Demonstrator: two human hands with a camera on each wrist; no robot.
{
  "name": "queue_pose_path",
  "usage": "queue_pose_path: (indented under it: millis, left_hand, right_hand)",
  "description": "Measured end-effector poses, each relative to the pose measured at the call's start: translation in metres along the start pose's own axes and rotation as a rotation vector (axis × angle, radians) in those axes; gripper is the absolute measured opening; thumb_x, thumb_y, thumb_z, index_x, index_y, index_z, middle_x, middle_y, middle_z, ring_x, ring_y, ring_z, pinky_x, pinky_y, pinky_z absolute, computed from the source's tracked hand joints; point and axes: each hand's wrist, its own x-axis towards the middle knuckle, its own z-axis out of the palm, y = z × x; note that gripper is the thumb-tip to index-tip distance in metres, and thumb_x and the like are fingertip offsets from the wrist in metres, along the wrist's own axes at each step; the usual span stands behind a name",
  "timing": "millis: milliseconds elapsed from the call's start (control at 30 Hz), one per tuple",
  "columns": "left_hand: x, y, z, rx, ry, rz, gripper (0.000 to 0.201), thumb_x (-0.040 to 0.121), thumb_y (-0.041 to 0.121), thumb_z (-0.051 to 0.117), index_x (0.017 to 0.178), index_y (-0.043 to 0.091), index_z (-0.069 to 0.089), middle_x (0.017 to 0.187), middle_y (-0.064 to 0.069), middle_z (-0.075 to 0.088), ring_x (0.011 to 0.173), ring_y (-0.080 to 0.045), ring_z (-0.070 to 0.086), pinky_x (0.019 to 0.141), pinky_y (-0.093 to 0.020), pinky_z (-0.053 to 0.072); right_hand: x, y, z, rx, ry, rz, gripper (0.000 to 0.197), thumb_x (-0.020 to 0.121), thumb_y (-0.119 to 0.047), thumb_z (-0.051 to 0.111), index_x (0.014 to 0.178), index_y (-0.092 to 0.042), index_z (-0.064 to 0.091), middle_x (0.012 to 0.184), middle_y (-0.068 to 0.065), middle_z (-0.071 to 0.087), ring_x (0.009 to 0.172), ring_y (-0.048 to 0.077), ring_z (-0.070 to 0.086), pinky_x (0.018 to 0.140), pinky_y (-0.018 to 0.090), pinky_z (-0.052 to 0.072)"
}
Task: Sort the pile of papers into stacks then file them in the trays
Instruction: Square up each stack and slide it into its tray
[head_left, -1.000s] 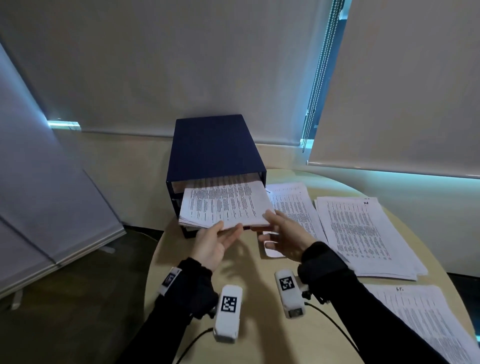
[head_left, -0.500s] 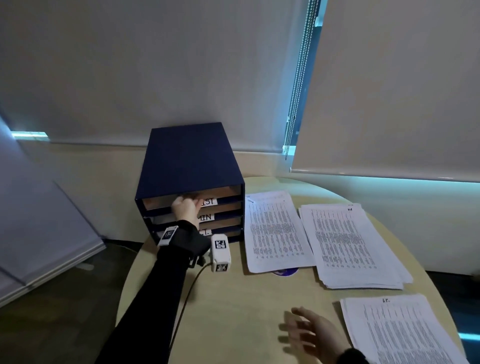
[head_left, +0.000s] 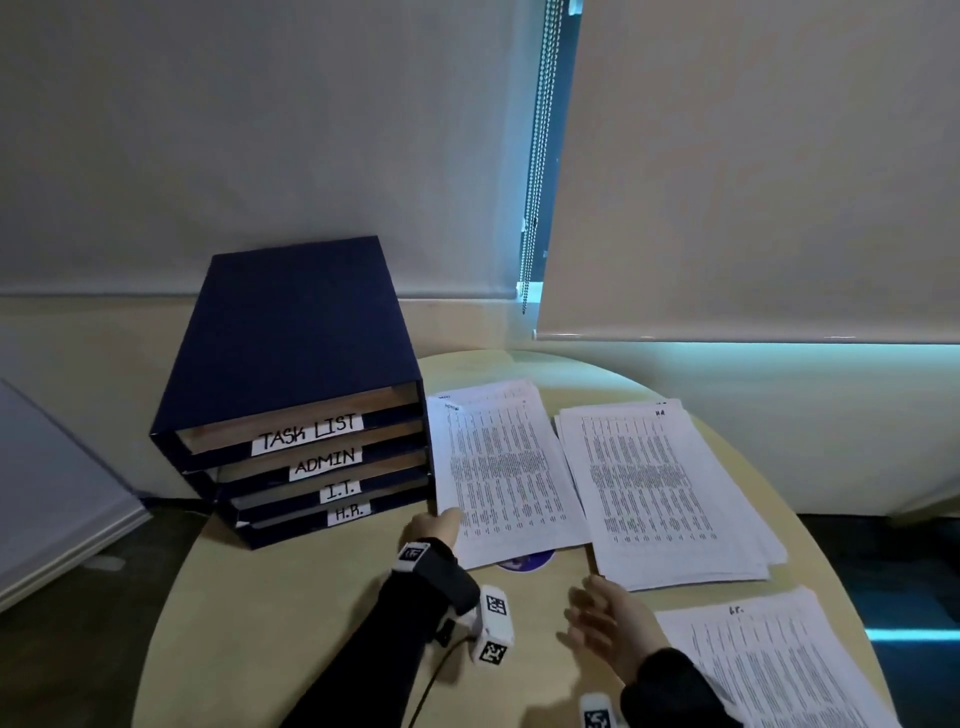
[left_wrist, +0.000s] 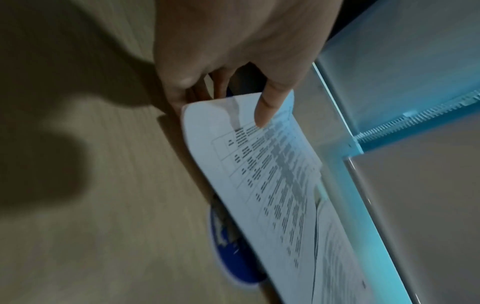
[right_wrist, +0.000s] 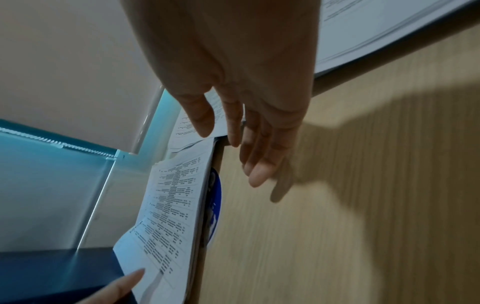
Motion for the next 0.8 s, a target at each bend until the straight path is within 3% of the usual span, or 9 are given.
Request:
queue_pose_path:
  millis: [67, 133, 233, 367, 467, 600, 700, 767, 800]
  left_hand:
    - [0.006, 0.011, -0.001, -0.058, -0.011, -0.027, 0.052, 0.056, 0.046, 0.068, 0.090, 0.008, 0.068, 0.094, -0.010, 0.070, 0.089, -0.028, 0.067, 0.091, -0.038, 0.053]
    - [0.004, 0.021, 0.001, -0.067, -0.041, -0.042, 0.054, 0.066, 0.045, 0.074, 0.101, 0.005, 0.067, 0.101, -0.009, 0.067, 0.097, -0.026, 0.065, 0.094, -0.033, 0.049]
    - [0.008, 0.027, 0.004, -0.037, -0.106, -0.048, 0.038, 0.082, 0.042, 0.069, 0.106, 0.013, 0.063, 0.108, -0.003, 0.059, 0.099, -0.021, 0.056, 0.090, -0.027, 0.043]
    - [0.032, 0.024, 0.011, 0.029, -0.105, -0.034, 0.048, 0.081, 0.032, 0.070, 0.119, 0.003, 0.062, 0.119, -0.005, 0.062, 0.105, -0.023, 0.061, 0.095, -0.029, 0.047]
    - [0.010, 0.031, 0.007, 0.046, -0.088, 0.012, 0.048, 0.089, 0.027, 0.061, 0.126, -0.002, 0.052, 0.117, -0.007, 0.058, 0.114, -0.027, 0.058, 0.081, -0.025, 0.043]
    - [0.023, 0.013, 0.000, 0.056, -0.051, 0.070, 0.075, 0.069, 0.029, 0.065, 0.135, 0.000, 0.043, 0.131, -0.018, 0.055, 0.116, -0.033, 0.056, 0.102, -0.039, 0.045]
    - [-0.004, -0.016, -0.016, 0.030, -0.063, 0.096, 0.078, 0.061, 0.031, 0.063, 0.132, 0.004, 0.045, 0.129, -0.015, 0.056, 0.115, -0.033, 0.056, 0.102, -0.043, 0.044]
    - [-0.009, -0.052, -0.025, 0.057, -0.123, 0.080, 0.088, 0.053, 0.040, 0.066, 0.134, 0.010, 0.045, 0.130, -0.011, 0.056, 0.116, -0.032, 0.055, 0.102, -0.044, 0.044]
    - [-0.017, -0.068, -0.028, 0.072, -0.154, 0.071, 0.094, 0.048, 0.044, 0.066, 0.134, 0.013, 0.045, 0.130, -0.009, 0.057, 0.114, -0.030, 0.056, 0.102, -0.045, 0.045]
  right_hand:
    - [0.000, 0.001, 0.002, 0.058, -0.021, 0.024, 0.015, 0.089, -0.021, 0.059, 0.085, -0.008, 0.055, 0.072, 0.013, 0.053, 0.057, 0.026, 0.043, 0.059, 0.039, 0.054]
    - [-0.001, 0.005, 0.003, 0.125, -0.050, 0.027, 0.015, 0.081, -0.021, 0.064, 0.079, -0.014, 0.052, 0.067, 0.006, 0.050, 0.053, 0.023, 0.042, 0.057, 0.032, 0.047]
    - [-0.002, 0.011, 0.005, 0.129, -0.031, 0.038, 0.007, 0.091, -0.019, 0.055, 0.087, -0.014, 0.051, 0.071, 0.006, 0.051, 0.057, 0.022, 0.047, 0.058, 0.031, 0.045]
    - [-0.008, 0.015, 0.004, 0.119, -0.039, 0.043, 0.010, 0.092, -0.018, 0.055, 0.087, -0.010, 0.052, 0.072, 0.007, 0.050, 0.060, 0.022, 0.047, 0.057, 0.032, 0.047]
    - [-0.011, 0.021, -0.001, 0.075, -0.043, 0.029, 0.014, 0.090, -0.018, 0.058, 0.086, -0.005, 0.056, 0.070, 0.008, 0.051, 0.060, 0.023, 0.050, 0.060, 0.036, 0.050]
    - [-0.015, 0.032, -0.013, 0.064, -0.030, -0.001, 0.013, 0.088, -0.018, 0.060, 0.087, -0.005, 0.058, 0.072, 0.011, 0.054, 0.060, 0.025, 0.052, 0.066, 0.041, 0.050]
    - [-0.023, 0.040, -0.020, 0.072, 0.056, -0.009, 0.024, 0.093, -0.024, 0.051, 0.076, -0.008, 0.054, 0.063, 0.008, 0.051, 0.054, 0.022, 0.043, 0.048, 0.026, 0.041]
    - [-0.029, 0.042, -0.025, 0.056, 0.150, -0.043, 0.025, 0.098, -0.028, 0.045, 0.081, -0.010, 0.051, 0.063, 0.005, 0.045, 0.053, 0.019, 0.039, 0.035, 0.016, 0.027]
    - [-0.031, 0.043, -0.028, 0.017, 0.176, -0.055, 0.025, 0.099, -0.030, 0.043, 0.085, -0.010, 0.050, 0.065, 0.005, 0.044, 0.054, 0.018, 0.039, 0.034, 0.017, 0.027]
